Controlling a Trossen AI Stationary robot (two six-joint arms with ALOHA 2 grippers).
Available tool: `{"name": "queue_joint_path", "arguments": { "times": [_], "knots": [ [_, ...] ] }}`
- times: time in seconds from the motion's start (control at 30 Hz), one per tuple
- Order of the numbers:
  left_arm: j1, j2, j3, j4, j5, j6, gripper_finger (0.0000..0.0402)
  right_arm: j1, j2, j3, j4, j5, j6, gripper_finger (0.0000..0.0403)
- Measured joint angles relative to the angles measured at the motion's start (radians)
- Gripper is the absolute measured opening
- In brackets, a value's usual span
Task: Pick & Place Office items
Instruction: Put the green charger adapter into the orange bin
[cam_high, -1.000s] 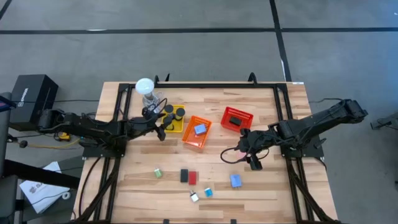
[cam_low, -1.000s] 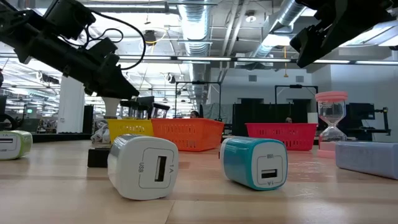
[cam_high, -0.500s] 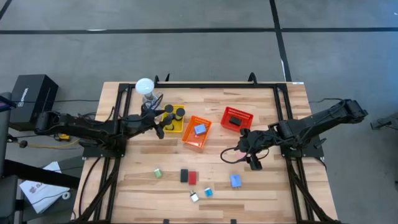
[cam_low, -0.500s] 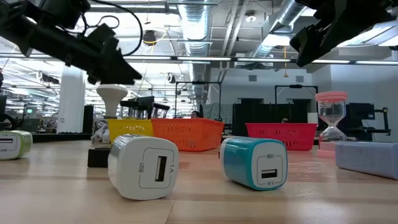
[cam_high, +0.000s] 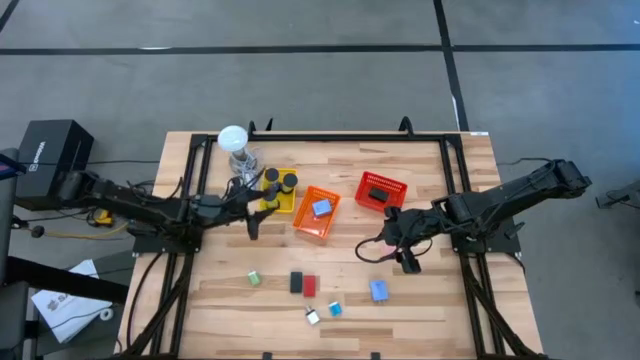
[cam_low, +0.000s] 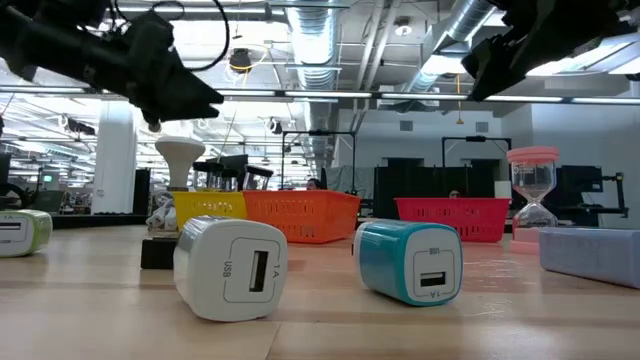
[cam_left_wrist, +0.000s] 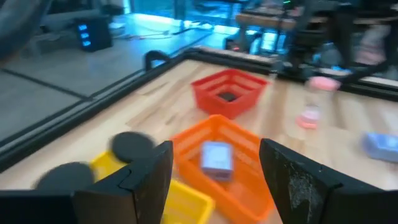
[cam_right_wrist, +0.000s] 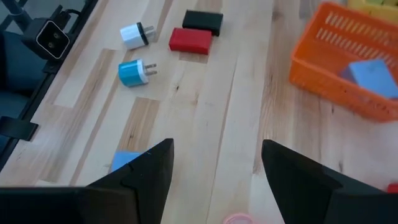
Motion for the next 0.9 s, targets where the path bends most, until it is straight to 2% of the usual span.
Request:
{"name": "queue_joint_path", "arguments": {
  "times": [0.1, 0.23, 0.3, 0.4, 0.5, 0.6, 0.7, 0.9],
  "knots": [
    [-0.075, 0.002, 0.038, -0.009, -0.001, 0.041, 0.0232, 0.000, 0.000, 0.000, 0.026, 0.000, -0.025, 0.0235],
    [-0.188, 0.046, 0.127, -0.023, 0.012, 0.177, 0.0232, 0.000, 0.000, 0.000, 0.040, 0.000, -0.030, 0.0235],
    [-0.235, 0.086, 0.174, -0.019, 0.069, 0.244, 0.0232, 0.000, 0.000, 0.000, 0.041, 0.000, -0.031, 0.0235],
    [-0.288, 0.162, 0.234, -0.087, 0.150, 0.267, 0.0232, 0.000, 0.000, 0.000, 0.041, 0.000, -0.031, 0.0235],
    [-0.319, 0.250, 0.301, -0.238, 0.174, 0.242, 0.0232, 0.000, 0.000, 0.000, 0.042, 0.000, -0.031, 0.0235],
    [-0.325, 0.326, 0.390, -0.485, 0.198, 0.179, 0.0232, 0.000, 0.000, 0.000, 0.042, 0.000, -0.031, 0.0235],
    [-0.323, 0.394, 0.481, -0.716, 0.300, 0.103, 0.0232, 0.000, 0.000, 0.000, 0.044, 0.000, -0.031, 0.0235],
    [-0.341, 0.487, 0.530, -0.836, 0.499, 0.063, 0.0213, 0.000, 0.000, 0.000, 0.047, 0.000, -0.033, 0.0235]
  ]
}}
